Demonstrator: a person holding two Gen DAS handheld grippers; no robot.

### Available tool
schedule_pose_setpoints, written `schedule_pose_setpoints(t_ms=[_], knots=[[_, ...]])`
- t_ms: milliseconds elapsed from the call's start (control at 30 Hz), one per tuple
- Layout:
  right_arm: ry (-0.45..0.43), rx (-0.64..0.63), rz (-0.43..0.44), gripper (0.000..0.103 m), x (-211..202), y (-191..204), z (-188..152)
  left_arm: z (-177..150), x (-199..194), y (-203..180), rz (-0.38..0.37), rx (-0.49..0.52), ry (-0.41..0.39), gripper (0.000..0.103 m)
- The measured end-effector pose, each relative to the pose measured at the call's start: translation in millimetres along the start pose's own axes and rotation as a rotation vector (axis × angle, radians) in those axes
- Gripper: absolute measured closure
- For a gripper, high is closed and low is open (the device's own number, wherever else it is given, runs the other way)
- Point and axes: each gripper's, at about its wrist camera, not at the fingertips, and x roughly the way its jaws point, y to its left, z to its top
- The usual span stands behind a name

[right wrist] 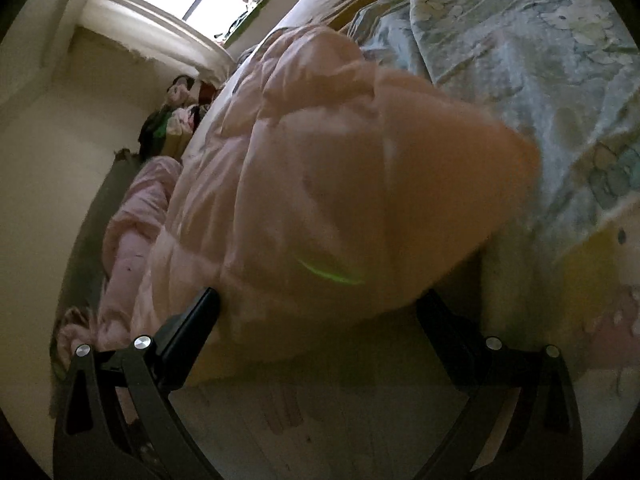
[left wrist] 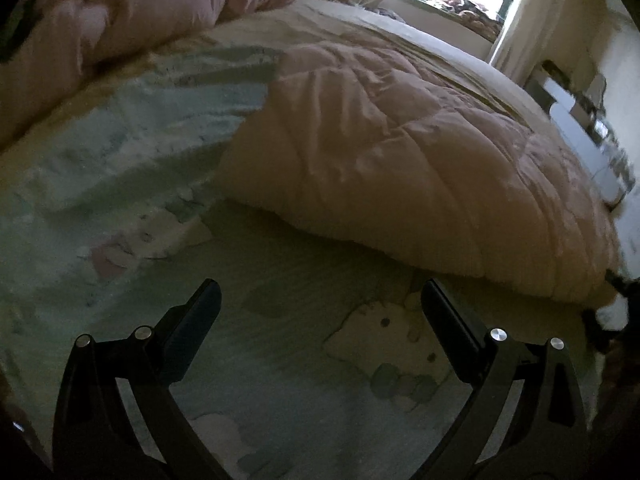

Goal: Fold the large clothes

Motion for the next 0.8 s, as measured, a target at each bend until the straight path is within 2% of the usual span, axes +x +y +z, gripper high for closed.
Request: schedule_pose_setpoints(t_ms=[167, 300, 400, 533, 667, 800], knots=[[-0.018, 0.022, 0.009, 0.004, 6, -2, 17, 12, 22, 14, -0.118, -0.146, 0.057, 0.009], [-0.029, 0.039, 0.010, 0.004, 13, -3, 24, 21, 36, 22, -0.207, -0.249, 0.074, 0.009], [-0.031, 0.040, 0.007, 0.004, 17, -3, 29, 27, 50, 31, -0.340, -0.366, 0.075, 0.009], [-0.043, 0.032, 0.000, 0.004, 24, 2, 29, 33, 68, 41, -0.453, -0.492, 0.068, 0.009], [-0.052, 0.022, -0.001, 0.004, 27, 4, 29, 40, 86, 47, -0.513, -0.560, 0.053, 0.009], [-0.059, 0.015, -0.005, 0.004, 31, 7, 31, 46, 99, 47, -0.529, -0.599, 0.021, 0.008]])
